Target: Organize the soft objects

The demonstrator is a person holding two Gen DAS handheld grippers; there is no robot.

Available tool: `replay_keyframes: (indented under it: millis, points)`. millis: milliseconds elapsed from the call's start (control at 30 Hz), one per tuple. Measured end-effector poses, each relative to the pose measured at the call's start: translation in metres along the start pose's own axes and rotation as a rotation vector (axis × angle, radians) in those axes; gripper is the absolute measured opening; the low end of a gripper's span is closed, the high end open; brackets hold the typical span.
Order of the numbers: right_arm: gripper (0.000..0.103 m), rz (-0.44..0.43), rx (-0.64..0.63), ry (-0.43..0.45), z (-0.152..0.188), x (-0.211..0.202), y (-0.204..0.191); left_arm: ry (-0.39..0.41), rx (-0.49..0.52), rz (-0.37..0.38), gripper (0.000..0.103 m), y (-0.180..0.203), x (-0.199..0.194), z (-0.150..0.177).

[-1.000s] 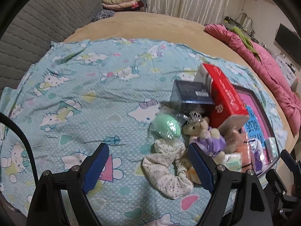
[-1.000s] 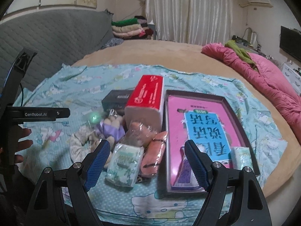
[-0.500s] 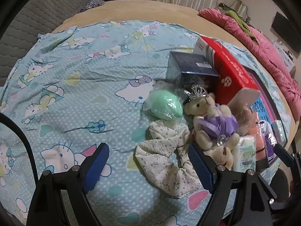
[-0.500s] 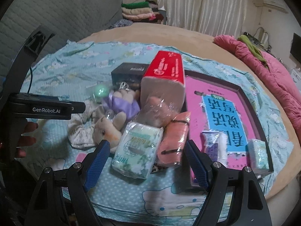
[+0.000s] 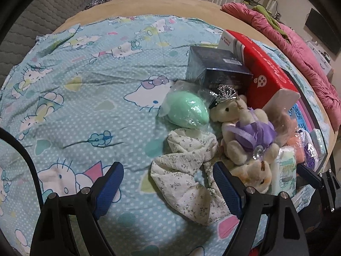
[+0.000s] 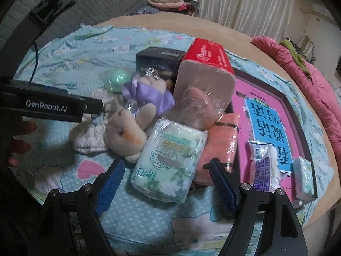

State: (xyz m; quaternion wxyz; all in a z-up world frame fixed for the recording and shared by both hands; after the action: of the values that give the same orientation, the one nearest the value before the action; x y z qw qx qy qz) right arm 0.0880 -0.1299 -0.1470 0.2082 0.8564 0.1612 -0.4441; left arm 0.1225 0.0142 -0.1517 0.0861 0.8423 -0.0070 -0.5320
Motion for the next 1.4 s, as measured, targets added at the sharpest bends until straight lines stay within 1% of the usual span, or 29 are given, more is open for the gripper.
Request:
replay_keyframes:
  millis: [133,233,267,300,400,500,733,800,833,867,967,1100,1200,1300,1400]
  points:
    - [0.081,-0.012,-0.018,-0.003,0.002,0.005,-0.004,-0.014,0.0,-0.004,0.085,-0.002,0.005,0.002]
    - [0.073,-0.025,-0.01,-0.003,0.004,0.007,-0.003,-0.025,0.0,-0.007,0.085,-0.003,0.009,0.004]
    - [0.066,-0.027,-0.004,-0.002,0.004,0.007,-0.002,-0.028,-0.001,-0.004,0.085,-0.003,0.011,0.005]
    - [0.063,-0.033,0.003,-0.002,0.004,0.007,-0.001,-0.031,-0.002,-0.002,0.085,-0.002,0.012,0.005]
    - [0.061,-0.056,0.025,0.001,0.004,0.007,0.002,-0.033,0.001,-0.004,0.085,-0.001,0.015,0.006]
    - [0.057,-0.069,0.035,0.008,0.004,0.005,0.002,-0.024,0.003,0.0,0.078,0.001,0.016,0.007]
    - [0.055,-0.085,0.081,0.038,0.0,-0.006,0.014,-0.013,0.053,0.012,0.056,0.011,0.022,0.009]
    - [0.055,-0.086,0.088,0.049,-0.001,-0.01,0.015,-0.01,0.04,0.027,0.044,0.01,0.021,0.008]
    - [0.055,-0.09,0.093,0.058,-0.002,-0.012,0.016,-0.006,0.03,0.037,0.032,0.009,0.02,0.006]
    - [0.055,-0.092,0.095,0.064,-0.003,-0.014,0.016,-0.006,0.022,0.047,0.025,0.007,0.02,0.006]
    - [0.055,-0.1,0.098,0.088,-0.004,-0.021,0.016,-0.011,-0.028,0.13,0.019,0.004,0.018,0.005]
    - [0.055,-0.106,0.094,0.115,-0.006,-0.03,0.015,-0.008,-0.072,0.17,0.016,-0.001,0.013,0.005]
    - [0.055,-0.11,0.103,0.132,-0.007,-0.036,0.018,0.007,-0.082,0.171,0.016,-0.002,0.006,0.006]
    - [0.055,-0.111,0.114,0.15,-0.009,-0.041,0.021,0.031,-0.071,0.159,0.015,0.0,-0.005,0.006]
    - [0.055,-0.112,0.121,0.168,-0.01,-0.047,0.025,0.051,-0.054,0.132,0.015,0.003,-0.017,0.007]
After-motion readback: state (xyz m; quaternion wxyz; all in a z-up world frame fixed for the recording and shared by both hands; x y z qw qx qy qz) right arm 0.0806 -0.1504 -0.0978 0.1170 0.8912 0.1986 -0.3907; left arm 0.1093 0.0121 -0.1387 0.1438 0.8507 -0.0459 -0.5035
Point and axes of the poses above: each gripper's, at about its wrist camera, not at the fingertips, and x roughly the way its jaws point, y to its right, z to its underside, the point moved 9 cm from there along x, roughly the way its jaws point, and after that the axes turned 5 degrees about -x, right-handed, at the moved point
